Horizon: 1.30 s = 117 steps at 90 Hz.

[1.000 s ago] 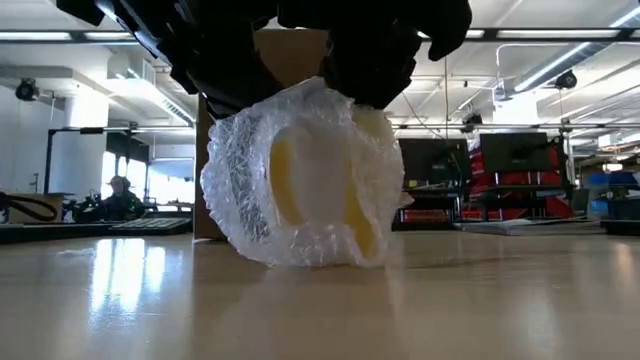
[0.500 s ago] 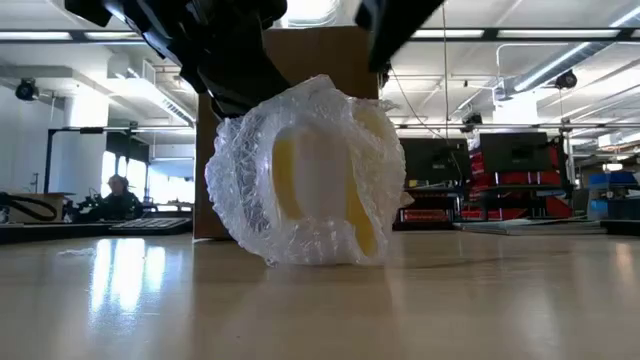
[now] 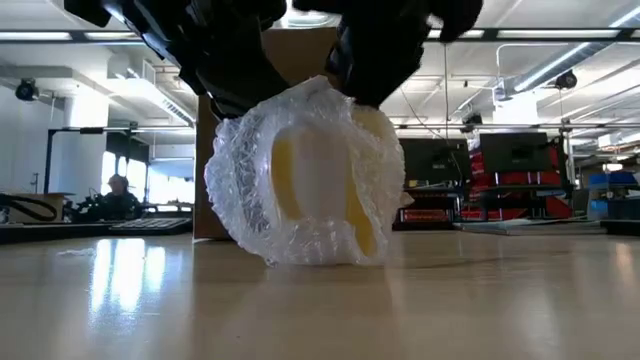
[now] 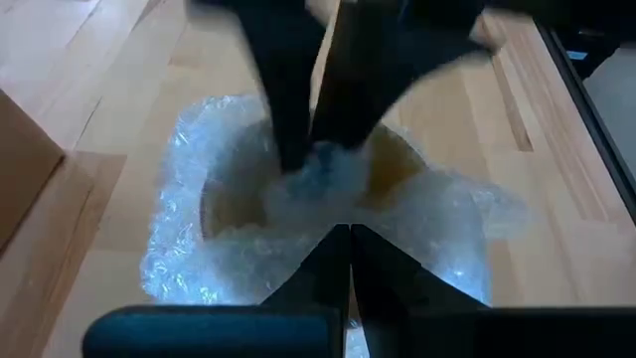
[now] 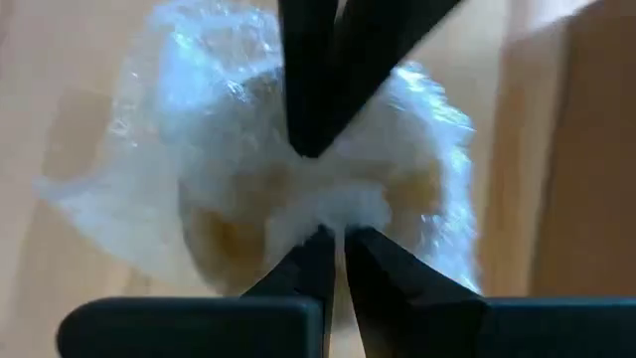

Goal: Wrap mug
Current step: Wrap the yellow mug with bubble wrap

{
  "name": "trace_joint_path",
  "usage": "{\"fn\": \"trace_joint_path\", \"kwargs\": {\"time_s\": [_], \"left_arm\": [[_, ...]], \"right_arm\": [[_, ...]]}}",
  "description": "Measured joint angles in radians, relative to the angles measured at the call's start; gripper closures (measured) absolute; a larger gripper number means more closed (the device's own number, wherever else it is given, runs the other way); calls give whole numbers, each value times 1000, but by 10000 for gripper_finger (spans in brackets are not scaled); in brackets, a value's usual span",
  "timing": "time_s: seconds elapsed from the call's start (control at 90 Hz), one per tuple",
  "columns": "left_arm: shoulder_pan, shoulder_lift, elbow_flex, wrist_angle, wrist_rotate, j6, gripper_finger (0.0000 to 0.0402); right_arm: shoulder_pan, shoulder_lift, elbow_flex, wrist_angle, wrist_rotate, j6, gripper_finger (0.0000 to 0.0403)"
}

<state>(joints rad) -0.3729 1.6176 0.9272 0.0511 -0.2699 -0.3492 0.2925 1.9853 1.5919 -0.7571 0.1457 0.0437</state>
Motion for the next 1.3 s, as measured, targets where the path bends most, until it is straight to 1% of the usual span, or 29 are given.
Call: {"fn": "trace_joint_path", "kwargs": {"time_s": [0.122,0.222,0.456,0.544,0.611,0.722,0.844,0.922,1.056,1.111,1.3], "left_arm": [[0,0,0,5,-1,1,402],[0,-5,1,3,0,1,402],[-21,-106,67,-195,25,0,402],[-35,-139,74,-229,26,1,402],[-37,-150,68,-250,27,0,402],[-37,-151,66,-285,26,-4,402],[-38,-150,66,-286,26,-6,402],[-39,-149,66,-290,27,-5,402],[-41,-151,66,-304,27,-4,402],[-41,-155,66,-305,26,-4,402],[-48,-165,65,-325,27,-8,402]], "right_arm": [[-5,54,6,28,-11,-1,389],[-5,72,7,32,-14,0,389],[-5,46,2,34,-25,0,389],[-5,33,7,19,-28,-4,389],[-5,21,22,-7,-31,-7,389],[-5,-18,70,-100,-30,-10,389],[-5,-49,129,-188,-28,-10,389],[-2,-55,142,-145,-37,-25,389],[-2,-39,133,-1,-136,-46,389],[-2,-10,124,17,-138,-47,389],[-25,87,85,0,-127,-36,389]]}}
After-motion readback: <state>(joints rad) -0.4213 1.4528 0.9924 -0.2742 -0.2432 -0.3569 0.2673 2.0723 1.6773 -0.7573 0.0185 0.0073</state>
